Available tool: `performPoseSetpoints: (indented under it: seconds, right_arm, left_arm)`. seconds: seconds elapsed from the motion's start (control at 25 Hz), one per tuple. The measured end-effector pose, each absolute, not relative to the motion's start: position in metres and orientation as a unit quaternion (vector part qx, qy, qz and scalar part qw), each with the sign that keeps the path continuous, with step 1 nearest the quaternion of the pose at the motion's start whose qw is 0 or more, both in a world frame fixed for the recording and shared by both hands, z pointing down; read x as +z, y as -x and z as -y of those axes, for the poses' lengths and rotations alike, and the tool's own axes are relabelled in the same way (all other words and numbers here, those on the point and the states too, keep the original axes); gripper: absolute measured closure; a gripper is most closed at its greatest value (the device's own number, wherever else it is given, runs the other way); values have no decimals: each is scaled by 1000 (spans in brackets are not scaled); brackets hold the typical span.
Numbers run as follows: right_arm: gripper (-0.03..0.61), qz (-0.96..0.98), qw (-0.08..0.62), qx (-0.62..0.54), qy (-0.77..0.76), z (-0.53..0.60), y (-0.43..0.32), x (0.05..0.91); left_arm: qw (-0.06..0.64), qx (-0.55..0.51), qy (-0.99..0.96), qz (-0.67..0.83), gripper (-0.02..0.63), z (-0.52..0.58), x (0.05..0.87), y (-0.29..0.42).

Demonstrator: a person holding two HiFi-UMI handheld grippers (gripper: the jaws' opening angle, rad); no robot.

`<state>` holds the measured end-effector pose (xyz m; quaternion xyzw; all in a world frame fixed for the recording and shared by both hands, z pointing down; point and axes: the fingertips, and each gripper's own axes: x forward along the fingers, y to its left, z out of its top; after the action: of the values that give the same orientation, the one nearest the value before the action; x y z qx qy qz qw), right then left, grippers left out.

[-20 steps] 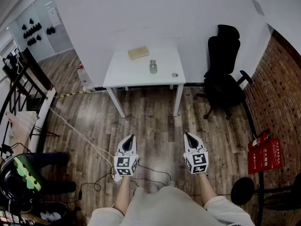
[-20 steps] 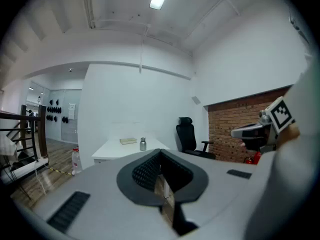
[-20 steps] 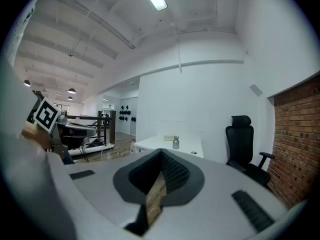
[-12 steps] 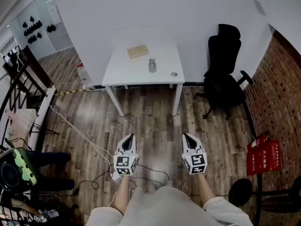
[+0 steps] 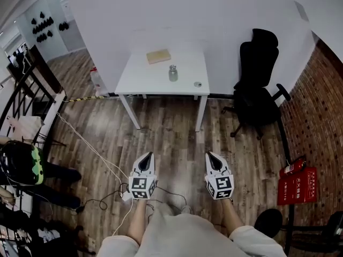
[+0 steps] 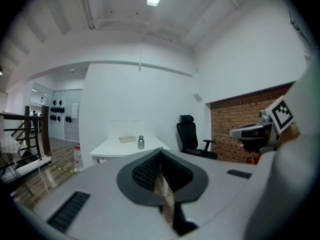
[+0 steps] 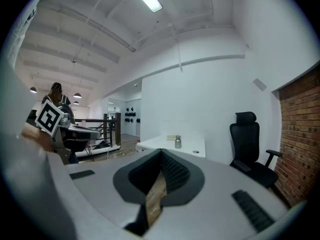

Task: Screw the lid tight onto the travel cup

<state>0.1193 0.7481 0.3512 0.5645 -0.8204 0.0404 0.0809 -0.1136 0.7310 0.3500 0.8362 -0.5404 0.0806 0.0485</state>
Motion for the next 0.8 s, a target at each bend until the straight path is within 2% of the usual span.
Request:
performPoseSetpoints:
  seconds: [0.4,0.8]
  right_arm:
    - [580,824,86,48,-558,-722,-136,366]
    - [580,824,91,46,-558,-628,-120,379]
  left_arm:
    - [50,89,-835,541,606,-706,361,95]
    - [52,87,-842,530,606,-609,378,103]
